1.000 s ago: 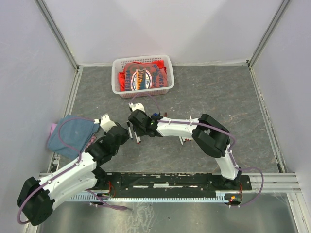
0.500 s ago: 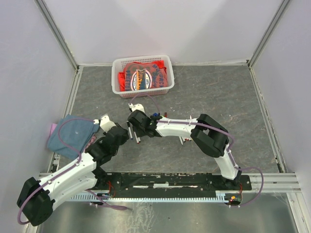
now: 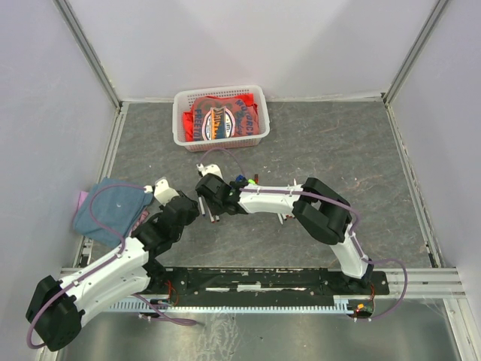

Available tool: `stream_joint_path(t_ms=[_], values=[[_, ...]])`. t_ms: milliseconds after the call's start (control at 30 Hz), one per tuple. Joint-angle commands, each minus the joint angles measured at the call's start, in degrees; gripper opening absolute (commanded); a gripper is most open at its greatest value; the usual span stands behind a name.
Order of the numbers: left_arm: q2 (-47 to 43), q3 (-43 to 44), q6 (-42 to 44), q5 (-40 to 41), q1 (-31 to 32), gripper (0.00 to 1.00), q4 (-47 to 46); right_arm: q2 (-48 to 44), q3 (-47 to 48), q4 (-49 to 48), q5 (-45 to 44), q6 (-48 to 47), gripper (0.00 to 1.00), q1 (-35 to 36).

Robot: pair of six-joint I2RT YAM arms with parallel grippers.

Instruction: Open the pen caps

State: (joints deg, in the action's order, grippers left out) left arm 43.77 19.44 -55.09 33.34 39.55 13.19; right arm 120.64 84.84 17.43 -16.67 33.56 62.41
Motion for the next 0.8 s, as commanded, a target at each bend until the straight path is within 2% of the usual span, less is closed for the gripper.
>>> stream_joint_path(t_ms=[0, 433, 533, 667, 767], values=[[-0.15, 0.29, -2.23, 1.62, -0.42, 0.34, -2.23, 1.00, 2.29, 2.31, -1.45, -0.43, 0.37, 0.69], [-0.12, 0.64, -1.71, 1.03, -0.69, 0.34, -2.71, -3.47, -5.98, 4.22, -2.91, 1.24, 0.31, 1.89], [0.19, 0.60, -1.85, 0.45, -0.81, 0.33, -3.35, -3.79, -7.14, 4.04, -2.58, 1.58, 0.24, 2.16], [0.44, 1.05, -1.81, -0.12, -0.96, 0.34, -3.31, -3.93, -8.16, 3.17, -2.11, 1.63, 0.04, 2.10], [-0.06, 0.92, -1.95, -1.74, -1.13, 0.38, -3.45, -5.29, -9.43, 1.57, -2.54, 1.39, 0.01, 2.10]])
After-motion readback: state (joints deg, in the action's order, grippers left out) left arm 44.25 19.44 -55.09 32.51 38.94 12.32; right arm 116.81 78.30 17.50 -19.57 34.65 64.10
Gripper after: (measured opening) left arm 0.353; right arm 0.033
